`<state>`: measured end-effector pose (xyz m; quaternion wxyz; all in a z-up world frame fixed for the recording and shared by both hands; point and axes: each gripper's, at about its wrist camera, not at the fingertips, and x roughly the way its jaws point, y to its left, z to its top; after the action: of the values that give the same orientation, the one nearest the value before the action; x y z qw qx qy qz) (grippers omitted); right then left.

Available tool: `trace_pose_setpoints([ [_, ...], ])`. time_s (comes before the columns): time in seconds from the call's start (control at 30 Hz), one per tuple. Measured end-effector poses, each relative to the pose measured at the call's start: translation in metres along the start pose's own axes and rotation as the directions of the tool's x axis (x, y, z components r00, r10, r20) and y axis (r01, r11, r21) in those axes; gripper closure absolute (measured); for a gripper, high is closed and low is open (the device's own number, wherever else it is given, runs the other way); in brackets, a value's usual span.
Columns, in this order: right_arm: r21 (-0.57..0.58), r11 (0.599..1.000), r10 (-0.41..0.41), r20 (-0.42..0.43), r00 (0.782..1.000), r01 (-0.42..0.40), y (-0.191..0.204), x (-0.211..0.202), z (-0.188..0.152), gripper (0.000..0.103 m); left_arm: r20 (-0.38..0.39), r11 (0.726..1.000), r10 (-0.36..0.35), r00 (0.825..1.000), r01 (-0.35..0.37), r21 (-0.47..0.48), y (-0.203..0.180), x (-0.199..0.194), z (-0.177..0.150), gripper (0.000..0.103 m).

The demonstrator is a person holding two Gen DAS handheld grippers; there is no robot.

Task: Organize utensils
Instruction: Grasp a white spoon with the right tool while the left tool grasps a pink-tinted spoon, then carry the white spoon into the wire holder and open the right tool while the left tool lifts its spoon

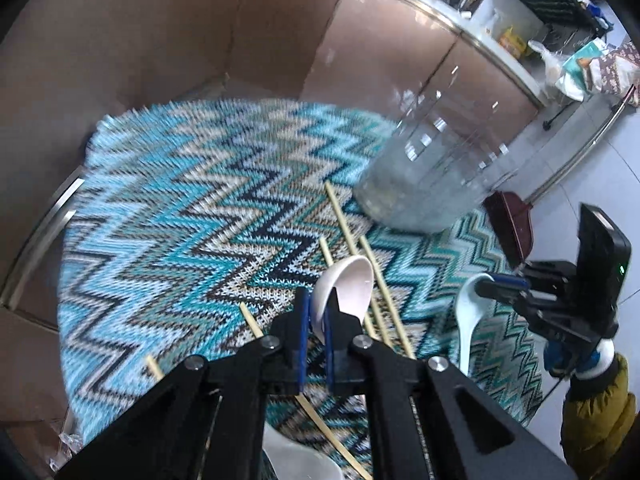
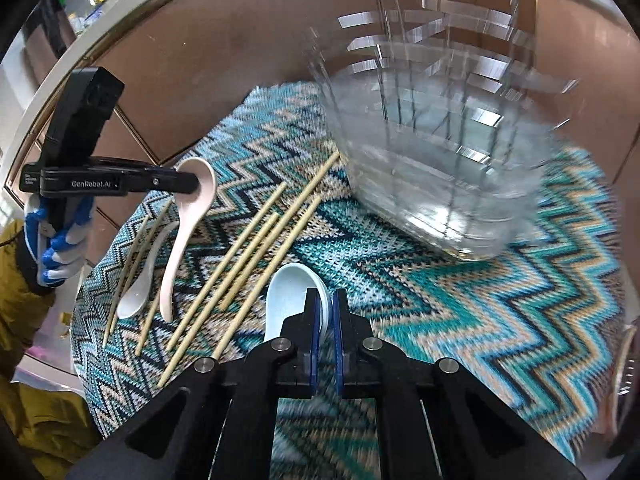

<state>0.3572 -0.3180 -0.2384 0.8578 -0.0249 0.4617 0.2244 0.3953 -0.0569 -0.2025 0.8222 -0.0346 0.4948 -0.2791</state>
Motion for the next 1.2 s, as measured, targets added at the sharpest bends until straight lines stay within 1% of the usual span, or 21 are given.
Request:
trace_pose_setpoints([
  [0.17, -0.022, 0.995, -0.095, 0.1, 0.99, 0.098, 0.02, -0.054, -0.011, 0.097, 0.118, 0.999, 0.043, 0.992, -0.041, -0.019, -0.016, -0.058, -0.006, 0.097],
  [0.3, -0.005, 0.986, -0.16, 0.192, 0.968, 0.165, 0.031, -0.096, -0.016, 0.097, 0.208, 0.998, 0.069, 0.976, -0.064, -0.028, -0.036, -0.096, -0.004, 0.097],
  [0.37, 0.012, 0.98, -0.195, 0.239, 0.951, 0.198, 0.032, -0.119, -0.017, 0.097, 0.255, 0.997, 0.072, 0.964, -0.065, -0.038, -0.047, -0.113, 0.004, 0.097],
  [0.43, 0.042, 0.97, -0.24, 0.298, 0.924, 0.239, 0.033, -0.142, -0.013, 0.097, 0.309, 0.997, 0.074, 0.948, -0.06, -0.054, -0.059, -0.128, 0.017, 0.097],
  [0.47, 0.056, 0.963, -0.268, 0.328, 0.906, 0.265, 0.034, -0.152, -0.009, 0.097, 0.329, 0.997, 0.075, 0.941, -0.059, -0.059, -0.063, -0.135, 0.022, 0.097],
  [0.5, 0.076, 0.948, -0.314, 0.371, 0.874, 0.308, 0.034, -0.165, -0.002, 0.097, 0.359, 0.996, 0.082, 0.93, -0.062, -0.067, -0.07, -0.141, 0.031, 0.097],
  [0.53, 0.087, 0.94, -0.336, 0.393, 0.856, 0.329, 0.035, -0.173, 0.001, 0.097, 0.383, 0.995, 0.092, 0.919, -0.068, -0.074, -0.076, -0.145, 0.039, 0.097],
  [0.57, 0.103, 0.929, -0.365, 0.425, 0.828, 0.356, 0.035, -0.181, 0.007, 0.097, 0.413, 0.993, 0.108, 0.904, -0.078, -0.087, -0.084, -0.149, 0.052, 0.097],
  [0.6, 0.134, 0.908, -0.411, 0.467, 0.783, 0.396, 0.033, -0.191, 0.016, 0.097, 0.433, 0.992, 0.117, 0.894, -0.084, -0.096, -0.09, -0.15, 0.061, 0.097],
  [0.63, 0.154, 0.895, -0.437, 0.492, 0.753, 0.418, 0.032, -0.196, 0.022, 0.097, 0.456, 0.99, 0.132, 0.88, -0.093, -0.107, -0.097, -0.15, 0.071, 0.097],
  [0.67, 0.171, 0.885, -0.455, 0.509, 0.73, 0.432, 0.03, -0.2, 0.027, 0.097, 0.472, 0.988, 0.143, 0.87, -0.102, -0.112, -0.102, -0.15, 0.077, 0.097],
  [0.73, 0.218, 0.853, -0.509, 0.546, 0.665, 0.474, 0.025, -0.2, 0.041, 0.097, 0.526, 0.98, 0.198, 0.827, -0.156, -0.123, -0.118, -0.143, 0.095, 0.097],
  [0.77, 0.227, 0.841, -0.527, 0.553, 0.645, 0.492, 0.023, -0.198, 0.046, 0.097, 0.539, 0.977, 0.213, 0.815, -0.172, -0.126, -0.123, -0.14, 0.098, 0.097],
  [0.8, 0.236, 0.821, -0.551, 0.563, 0.616, 0.519, 0.021, -0.194, 0.052, 0.097, 0.557, 0.972, 0.233, 0.797, -0.193, -0.131, -0.13, -0.132, 0.105, 0.097],
  [0.83, 0.241, 0.808, -0.566, 0.57, 0.596, 0.537, 0.019, -0.188, 0.057, 0.097, 0.575, 0.966, 0.256, 0.777, -0.219, -0.135, -0.139, -0.125, 0.108, 0.097],
  [0.9, 0.255, 0.77, -0.606, 0.579, 0.546, 0.584, 0.015, -0.172, 0.069, 0.097, 0.607, 0.95, 0.304, 0.734, -0.277, -0.141, -0.15, -0.109, 0.113, 0.097],
  [0.97, 0.264, 0.748, -0.626, 0.583, 0.517, 0.609, 0.008, -0.159, 0.076, 0.097, 0.622, 0.942, 0.325, 0.713, -0.303, -0.144, -0.154, -0.087, 0.116, 0.097],
  [1.0, 0.272, 0.736, -0.639, 0.582, 0.503, 0.62, 0.003, -0.147, 0.08, 0.097, 0.624, 0.94, 0.33, 0.708, -0.307, -0.149, -0.155, -0.078, 0.118, 0.097],
  [1.07, 0.278, 0.723, -0.651, 0.581, 0.489, 0.633, -0.002, -0.133, 0.082, 0.097, 0.628, 0.936, 0.34, 0.7, -0.313, -0.159, -0.153, -0.059, 0.12, 0.097],
  [1.1, 0.282, 0.717, -0.657, 0.578, 0.484, 0.637, -0.006, -0.123, 0.082, 0.097, 0.627, 0.936, 0.343, 0.7, -0.313, -0.162, -0.151, -0.049, 0.121, 0.097],
  [1.2, 0.285, 0.703, -0.67, 0.573, 0.472, 0.652, -0.013, -0.099, 0.077, 0.097, 0.613, 0.937, 0.341, 0.713, -0.308, -0.163, -0.141, -0.022, 0.117, 0.097],
])
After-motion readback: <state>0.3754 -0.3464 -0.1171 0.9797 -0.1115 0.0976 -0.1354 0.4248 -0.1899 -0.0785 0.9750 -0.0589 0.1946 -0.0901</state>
